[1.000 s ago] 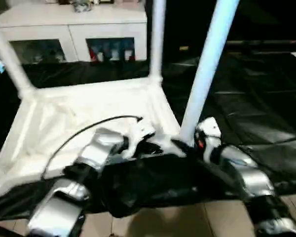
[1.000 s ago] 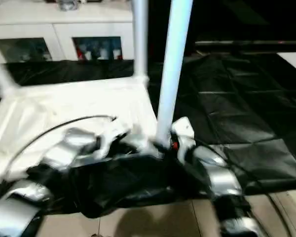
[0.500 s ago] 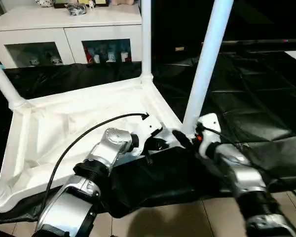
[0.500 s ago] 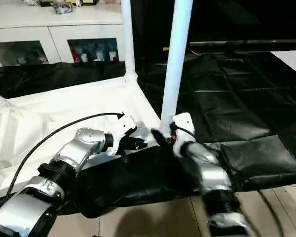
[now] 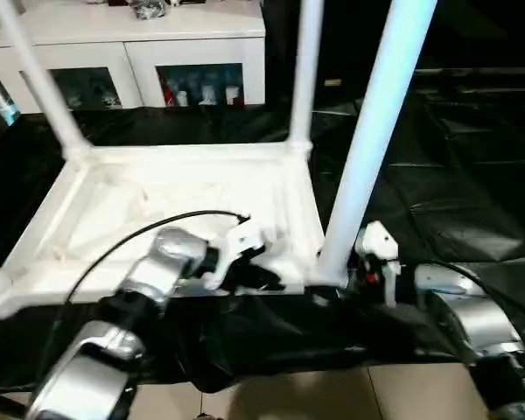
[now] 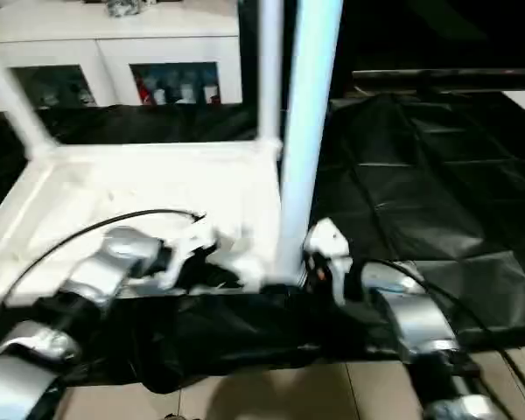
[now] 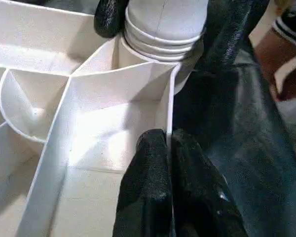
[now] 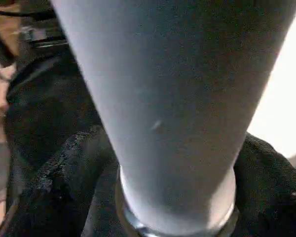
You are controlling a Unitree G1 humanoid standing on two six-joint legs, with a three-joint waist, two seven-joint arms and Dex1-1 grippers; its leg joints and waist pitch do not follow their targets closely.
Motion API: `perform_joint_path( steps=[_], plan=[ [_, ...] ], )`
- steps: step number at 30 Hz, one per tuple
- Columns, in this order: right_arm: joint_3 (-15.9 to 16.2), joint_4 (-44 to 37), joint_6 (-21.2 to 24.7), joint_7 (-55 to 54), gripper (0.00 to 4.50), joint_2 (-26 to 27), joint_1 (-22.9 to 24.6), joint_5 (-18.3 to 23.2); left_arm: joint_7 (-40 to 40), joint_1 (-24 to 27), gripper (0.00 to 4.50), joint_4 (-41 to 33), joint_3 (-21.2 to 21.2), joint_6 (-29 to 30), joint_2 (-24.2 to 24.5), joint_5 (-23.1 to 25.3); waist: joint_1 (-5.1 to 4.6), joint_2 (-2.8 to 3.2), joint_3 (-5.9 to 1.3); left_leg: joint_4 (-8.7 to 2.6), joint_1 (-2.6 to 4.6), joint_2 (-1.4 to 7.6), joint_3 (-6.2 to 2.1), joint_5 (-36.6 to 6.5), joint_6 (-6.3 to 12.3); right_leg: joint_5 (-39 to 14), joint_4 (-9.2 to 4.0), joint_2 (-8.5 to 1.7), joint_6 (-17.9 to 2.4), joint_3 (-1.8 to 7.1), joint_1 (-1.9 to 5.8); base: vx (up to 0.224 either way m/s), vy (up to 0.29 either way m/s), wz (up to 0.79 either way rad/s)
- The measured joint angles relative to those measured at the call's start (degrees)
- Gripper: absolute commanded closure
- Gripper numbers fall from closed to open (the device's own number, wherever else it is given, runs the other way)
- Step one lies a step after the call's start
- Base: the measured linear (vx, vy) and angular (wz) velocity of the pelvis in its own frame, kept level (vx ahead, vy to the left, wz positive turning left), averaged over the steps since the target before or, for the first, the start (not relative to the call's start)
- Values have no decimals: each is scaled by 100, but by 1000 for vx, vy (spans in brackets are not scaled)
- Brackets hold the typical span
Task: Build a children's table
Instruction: Rotate leg to tighten
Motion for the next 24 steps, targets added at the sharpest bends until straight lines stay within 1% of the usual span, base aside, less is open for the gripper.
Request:
perform_joint_path(
  steps=[1, 3, 4, 7, 11, 14, 18, 20, 21, 22, 24],
  plan=[
    [1, -7, 7, 25, 85, -2, -1, 0, -20, 1, 450, -5, -2, 0, 9, -5, 3, -1, 0, 0, 0, 0, 0, 0, 0, 0, 0, 0, 0, 0, 0, 0, 0, 0],
    [4, -9, 17, 67, 104, -3, -1, 7, -66, 16, 450, -29, -8, 1, 37, -16, 4, -1, 1, 1, 0, 0, 0, 0, -1, 0, 0, 0, 0, 1, 0, 0, 0, 0],
    [3, -9, 26, 71, 107, -3, -1, 12, -97, 20, 450, -37, -8, 2, 47, -17, 5, -5, 3, 1, 0, 0, 0, 0, -1, 0, 0, 0, 0, 1, 0, 0, 0, 0],
    [4, -10, 80, 84, 140, -2, -1, 62, -154, 27, 450, -48, -9, 7, 66, -19, 8, -7, 5, 2, 1, 0, 0, 0, -2, 0, 0, 0, 1, 2, 0, 0, 0, 0],
    [4, -19, 159, 86, 170, -2, 2, 113, -184, 37, 450, -62, -9, 9, 74, -19, 12, -8, 5, 2, 1, 0, 0, 0, -2, 0, 0, 0, 1, 3, 0, 0, 0, 0],
    [-16, -35, 162, 22, 179, 89, 45, 112, -133, 38, 450, -59, -9, 5, 65, -13, 16, -9, 6, 2, 1, 0, 0, 1, -2, 0, 1, 0, 1, 2, 1, 0, 0, 0],
    [-223, 178, 97, -731, 183, 402, 40, -34, 421, 7, 450, 56, 57, -56, -80, 92, -15, -22, 7, 6, 13, 0, 2, 1, -3, -1, 1, 0, 2, 8, 8, 0, 0, 0],
    [-357, 387, -8, -1254, 183, 585, -18, -85, 825, -85, 450, 220, 88, -44, -230, 140, -62, -27, 7, 11, 23, -2, 2, 1, -3, -21, -4, 0, 35, 14, 17, 0, 0, 0],
    [-506, 562, -27, -1686, 184, 800, -82, -113, 1137, -168, 450, 352, 139, -14, -350, 211, -107, -32, 5, 15, 32, -3, 2, 2, -3, -24, -3, -1, 40, 16, 23, 0, 0, 0],
    [-573, 675, -24, -1994, 184, 924, -165, -144, 1339, -228, 450, 447, 182, 12, -432, 243, -145, -35, 7, 17, 31, -4, 2, 2, -3, -25, -5, -2, 42, 16, 21, 0, 0, 0],
    [-774, 917, 7, -2710, 184, 1207, -332, -228, 1866, -373, 450, 648, 236, 98, -680, 325, -189, -43, 11, 20, 30, -10, 2, 2, -3, -27, -10, -6, 45, 17, 21, 0, 0, 0]
  ],
)
